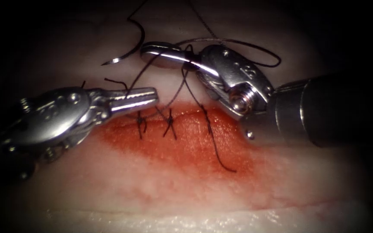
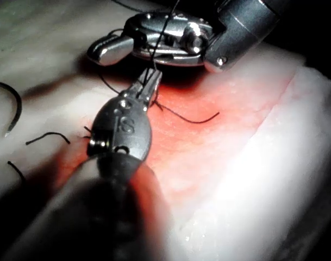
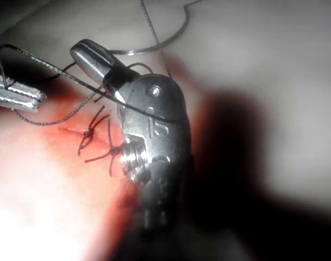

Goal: Wound Closure
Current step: Wrap suture clockwise one time around right gripper

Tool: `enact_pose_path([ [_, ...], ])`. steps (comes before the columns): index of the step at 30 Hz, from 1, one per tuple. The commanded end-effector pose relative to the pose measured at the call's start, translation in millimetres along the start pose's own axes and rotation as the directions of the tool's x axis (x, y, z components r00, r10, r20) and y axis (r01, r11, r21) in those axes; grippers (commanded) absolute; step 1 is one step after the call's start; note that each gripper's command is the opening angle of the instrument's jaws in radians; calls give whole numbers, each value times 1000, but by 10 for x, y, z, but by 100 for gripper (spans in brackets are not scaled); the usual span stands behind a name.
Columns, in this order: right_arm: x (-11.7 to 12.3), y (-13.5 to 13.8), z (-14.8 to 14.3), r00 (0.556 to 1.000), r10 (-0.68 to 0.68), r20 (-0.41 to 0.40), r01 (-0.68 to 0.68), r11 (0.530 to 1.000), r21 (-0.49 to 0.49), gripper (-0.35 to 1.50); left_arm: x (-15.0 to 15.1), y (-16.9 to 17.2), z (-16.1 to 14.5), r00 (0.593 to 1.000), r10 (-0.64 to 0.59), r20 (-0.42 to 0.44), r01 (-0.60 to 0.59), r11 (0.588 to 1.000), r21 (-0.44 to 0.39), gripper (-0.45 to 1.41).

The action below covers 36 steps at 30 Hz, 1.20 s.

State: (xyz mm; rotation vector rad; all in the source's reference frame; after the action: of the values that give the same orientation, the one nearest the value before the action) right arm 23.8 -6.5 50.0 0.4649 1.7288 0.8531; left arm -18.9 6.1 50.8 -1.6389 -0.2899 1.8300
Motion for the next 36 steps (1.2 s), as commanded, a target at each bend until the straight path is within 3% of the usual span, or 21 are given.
enact_pose_path([
  [1, -4, -2, 2, 1000, 9, -3, -9, 1000, 21, -35, -8, -6, 8, 1000, -1, -1, 1, 1000, -1, -45],
  [9, 8, -5, -28, 998, 58, 21, -61, 977, 203, -35, -32, -32, 23, 1000, -18, -9, 18, 1000, 1, -45],
  [14, 14, -4, -37, 998, 38, 43, -48, 964, 262, -35, -36, -38, 31, 1000, -24, -11, 24, 1000, 7, -45],
  [16, 14, -6, -38, 992, -22, 125, -18, 952, 306, -35, -39, -41, 41, 1000, -20, -17, 20, 1000, 17, -45],
  [26, 10, -11, -29, 976, -112, 187, 39, 935, 352, -35, -48, -31, 71, 999, -32, -13, 31, 999, -14, -45],
  [29, 8, -15, -27, 956, -163, 243, 55, 916, 398, -35, -47, -34, 73, 999, -32, -11, 32, 999, -14, -45],
  [33, 6, -22, -27, 885, -279, 373, 69, 871, 486, -35, -47, -35, 74, 999, -32, -12, 32, 999, -14, -45],
  [35, 5, -24, -28, 870, -303, 390, 67, 854, 515, -33, -48, -35, 74, 999, -31, -12, 31, 999, -14, -45],
  [36, 5, -25, -28, 863, -315, 395, 66, 846, 529, -10, -48, -35, 74, 999, -31, -12, 31, 999, -15, -45],
])
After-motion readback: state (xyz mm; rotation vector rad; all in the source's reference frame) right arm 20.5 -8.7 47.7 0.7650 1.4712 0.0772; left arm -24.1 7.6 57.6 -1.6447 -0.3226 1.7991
